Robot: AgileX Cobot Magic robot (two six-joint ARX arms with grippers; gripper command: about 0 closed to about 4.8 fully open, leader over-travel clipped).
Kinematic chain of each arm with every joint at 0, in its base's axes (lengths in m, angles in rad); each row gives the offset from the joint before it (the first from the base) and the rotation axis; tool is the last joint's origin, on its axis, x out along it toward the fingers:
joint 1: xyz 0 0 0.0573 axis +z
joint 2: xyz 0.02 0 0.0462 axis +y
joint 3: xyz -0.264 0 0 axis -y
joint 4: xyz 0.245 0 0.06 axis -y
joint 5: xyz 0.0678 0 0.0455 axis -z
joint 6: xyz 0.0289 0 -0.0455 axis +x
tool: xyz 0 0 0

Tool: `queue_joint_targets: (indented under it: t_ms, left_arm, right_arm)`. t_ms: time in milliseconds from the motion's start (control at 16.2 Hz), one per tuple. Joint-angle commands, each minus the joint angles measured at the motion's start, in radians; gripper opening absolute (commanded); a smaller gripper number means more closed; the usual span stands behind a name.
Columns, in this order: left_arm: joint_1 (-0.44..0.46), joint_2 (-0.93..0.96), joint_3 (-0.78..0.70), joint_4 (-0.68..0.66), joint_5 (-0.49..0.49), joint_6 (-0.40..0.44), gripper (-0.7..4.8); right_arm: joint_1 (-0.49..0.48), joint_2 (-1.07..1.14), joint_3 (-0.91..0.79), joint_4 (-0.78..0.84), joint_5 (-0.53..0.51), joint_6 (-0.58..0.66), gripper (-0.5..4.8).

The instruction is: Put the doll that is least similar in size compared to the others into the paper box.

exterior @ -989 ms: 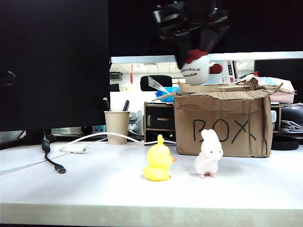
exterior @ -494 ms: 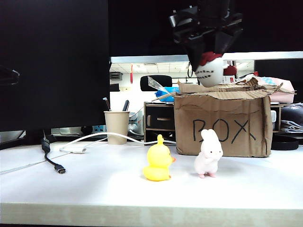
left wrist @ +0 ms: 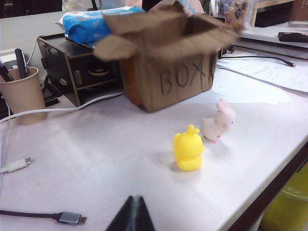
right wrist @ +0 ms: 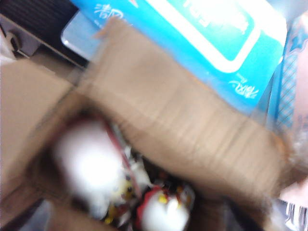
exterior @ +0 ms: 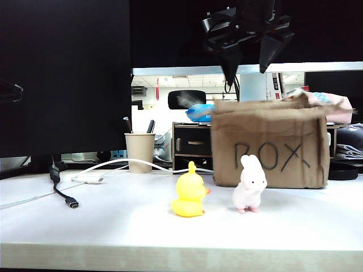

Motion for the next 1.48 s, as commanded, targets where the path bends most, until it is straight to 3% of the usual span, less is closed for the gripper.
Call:
queue_joint_targets:
  t_ms: [62,247,371,494,556,742,865,989,1112,1483]
  left_arm:
    - [0.000,0.000,0.000,0.005,0.005,0.000,-0.05]
    - [0.000,0.000,0.000,0.005,0.005,0.000,-0.05]
    - [0.000,0.000,0.000,0.005,0.005,0.000,-0.05]
    - [0.001,0.000,0.000,0.005,0.005,0.000,-0.05]
    - [0.002,0.000,0.001,0.004,0.005,0.000,-0.05]
    - [0.089,0.000,0.001,0.005,0.013,0.000,-0.05]
    - [0.238,0.000,0.001,0.005,0.013,0.000,-0.05]
    - [0.398,0.000,0.001,0.005,0.012,0.000,-0.05]
    - [0.504,0.000,0.000,0.004,0.011,0.000,-0.05]
    - [0.514,0.000,0.001,0.004,0.005,0.000,-0.05]
  right_arm:
    - [0.001,-0.011,0.005,0.002,0.007,0.023,0.14]
    - [0.015,-0.015,0.005,-0.080,-0.076,0.058,-0.05]
    - [0.033,-0.015,0.005,-0.175,-0.198,0.084,-0.05]
    - [0.090,-0.016,0.005,-0.253,-0.393,0.092,-0.05]
    - [0.126,-0.016,0.005,-0.297,-0.414,0.091,-0.05]
    - [0.263,-0.017,0.005,-0.325,-0.306,0.091,-0.05]
    - [0.334,-0.017,0.005,-0.308,-0.195,0.113,-0.06]
    - [0.381,-0.021,0.005,-0.300,-0.134,0.135,-0.05]
    - [0.398,-0.021,0.005,-0.328,-0.098,0.158,-0.05]
    - [0.447,-0.177,0.005,-0.423,0.037,0.293,-0.05]
